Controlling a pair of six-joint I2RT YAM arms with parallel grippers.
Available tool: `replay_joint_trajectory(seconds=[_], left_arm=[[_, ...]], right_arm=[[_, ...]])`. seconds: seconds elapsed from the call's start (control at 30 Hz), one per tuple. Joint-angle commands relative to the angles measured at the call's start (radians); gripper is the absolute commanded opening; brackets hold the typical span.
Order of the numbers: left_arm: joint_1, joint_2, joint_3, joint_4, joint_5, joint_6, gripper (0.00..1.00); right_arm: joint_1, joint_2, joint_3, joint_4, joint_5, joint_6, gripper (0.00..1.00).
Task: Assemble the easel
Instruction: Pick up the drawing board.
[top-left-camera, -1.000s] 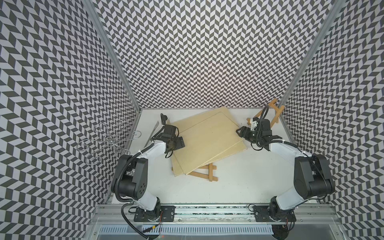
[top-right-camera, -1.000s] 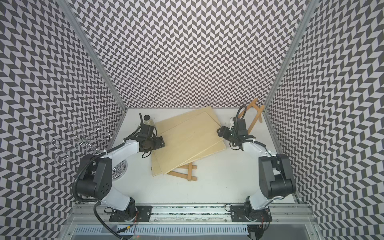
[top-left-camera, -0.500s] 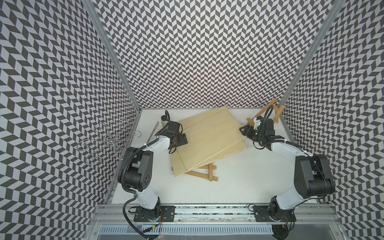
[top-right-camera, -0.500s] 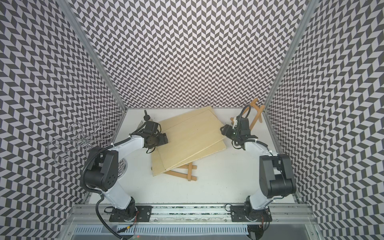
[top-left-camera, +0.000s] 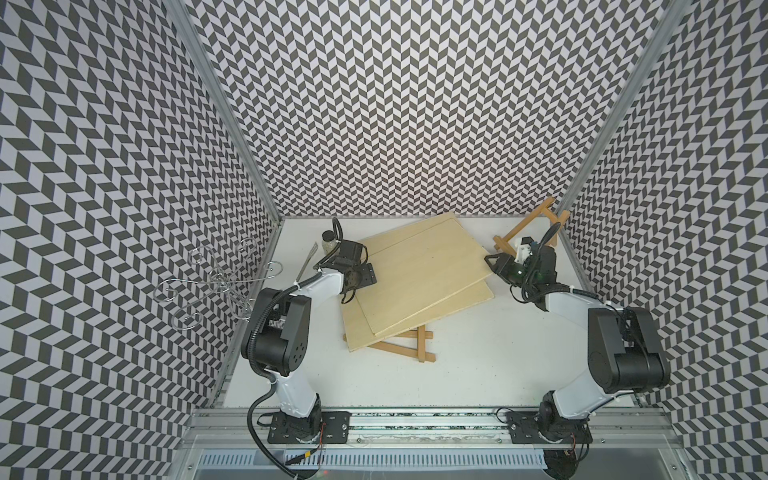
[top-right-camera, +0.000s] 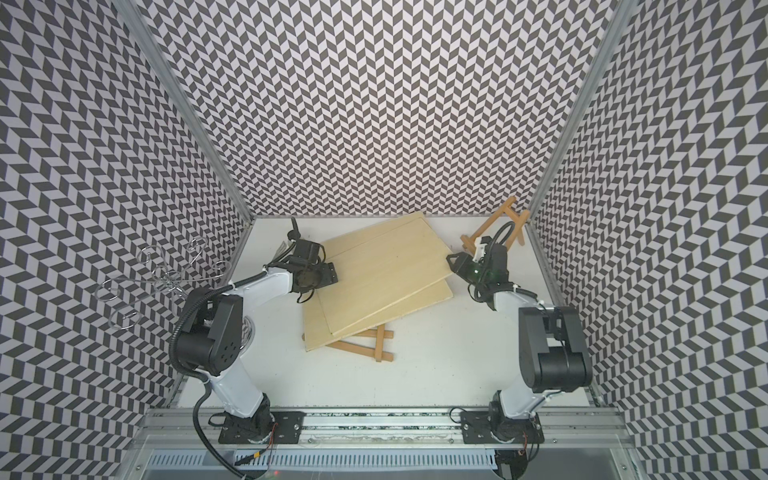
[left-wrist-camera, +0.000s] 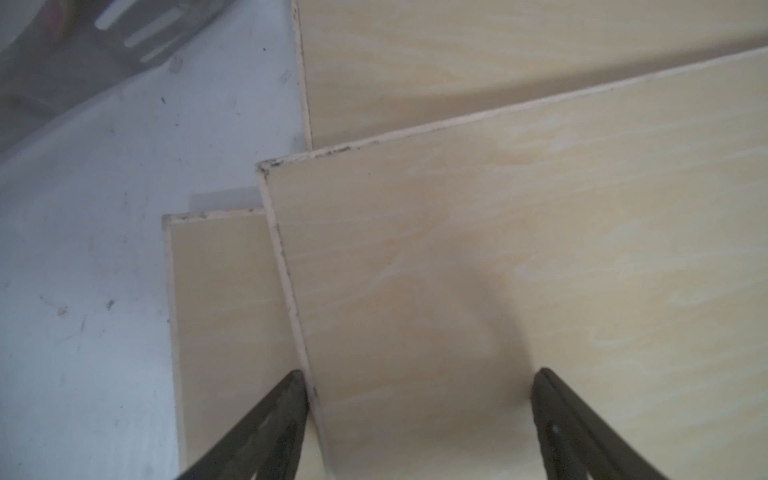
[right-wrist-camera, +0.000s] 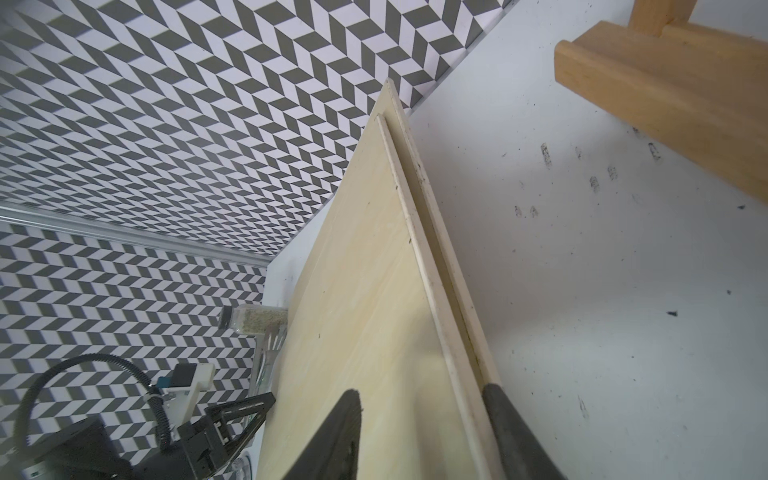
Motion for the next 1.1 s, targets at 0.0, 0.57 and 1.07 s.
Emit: replay_joint_trajectory(seconds=[0.0, 0.57, 1.07], left_arm=[[-0.059, 0.059, -0.024, -0.009, 0.098, 0.024, 0.80], [-0.070, 0.052, -0.022, -0.004, 0.091, 0.038, 0.79], [-0.070, 0.117, 0.062, -0.035, 0.060, 0.036, 0.79]], right_arm=[[0.015, 0.008, -0.038, 0.239, -0.168, 0.098, 0.47], [-0.065, 0.124, 0.047, 0.162, -0.239, 0.038, 0.51], [-0.066, 0.084, -0.005, 0.137, -0.251, 0.005, 0.14]])
